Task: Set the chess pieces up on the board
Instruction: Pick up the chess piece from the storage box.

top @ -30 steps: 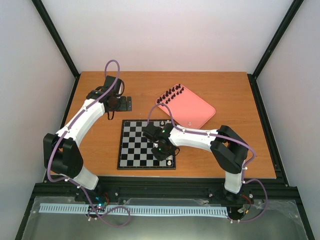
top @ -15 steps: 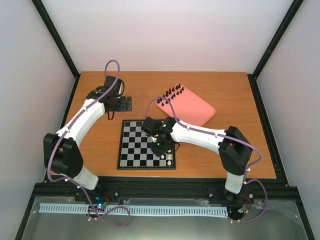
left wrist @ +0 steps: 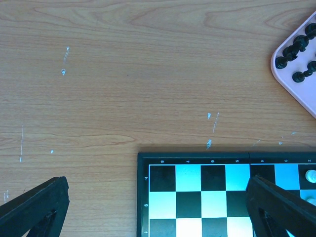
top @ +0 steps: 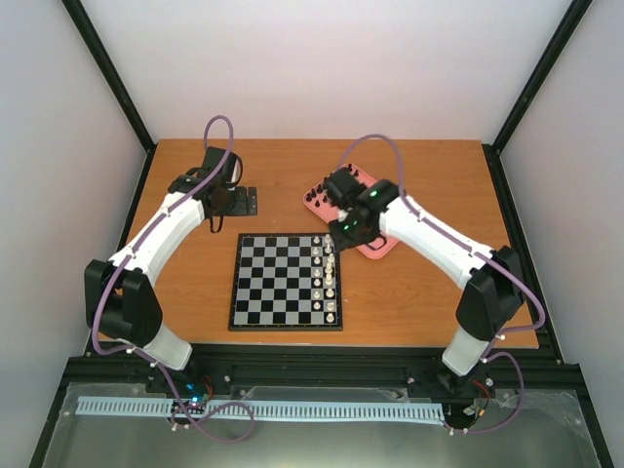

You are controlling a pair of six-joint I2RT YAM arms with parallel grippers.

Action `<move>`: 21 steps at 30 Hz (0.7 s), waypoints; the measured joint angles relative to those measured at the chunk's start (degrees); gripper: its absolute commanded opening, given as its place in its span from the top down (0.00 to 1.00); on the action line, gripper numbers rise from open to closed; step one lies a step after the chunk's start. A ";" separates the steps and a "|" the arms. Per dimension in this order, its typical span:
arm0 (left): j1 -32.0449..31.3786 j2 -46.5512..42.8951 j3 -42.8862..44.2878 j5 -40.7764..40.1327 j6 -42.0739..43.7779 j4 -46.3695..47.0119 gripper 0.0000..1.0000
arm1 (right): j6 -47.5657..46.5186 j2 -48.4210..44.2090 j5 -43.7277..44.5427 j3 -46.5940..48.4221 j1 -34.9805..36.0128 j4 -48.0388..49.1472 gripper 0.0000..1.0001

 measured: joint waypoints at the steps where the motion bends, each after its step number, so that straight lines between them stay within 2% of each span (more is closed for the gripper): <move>1: 0.00 0.00 0.07 0.02 0.00 0.02 0.00 | -0.31 0.35 0.13 0.00 -3.02 -0.04 0.46; 4: 0.00 0.02 0.28 0.15 0.00 0.07 0.00 | -1.36 2.73 0.44 0.02 -9.97 0.02 0.45; 9: 0.00 0.28 0.44 0.37 0.02 0.04 0.00 | -3.30 10.62 0.00 0.07 -16.28 0.87 0.46; 17: 0.00 1.16 0.44 1.25 0.00 0.07 0.00 | -5.92 18.14 -3.87 0.07 -20.17 3.56 0.47; 21: 0.00 1.42 0.44 1.25 -0.02 0.09 0.00 | -6.67 19.78 -4.22 0.76 -20.50 4.37 0.54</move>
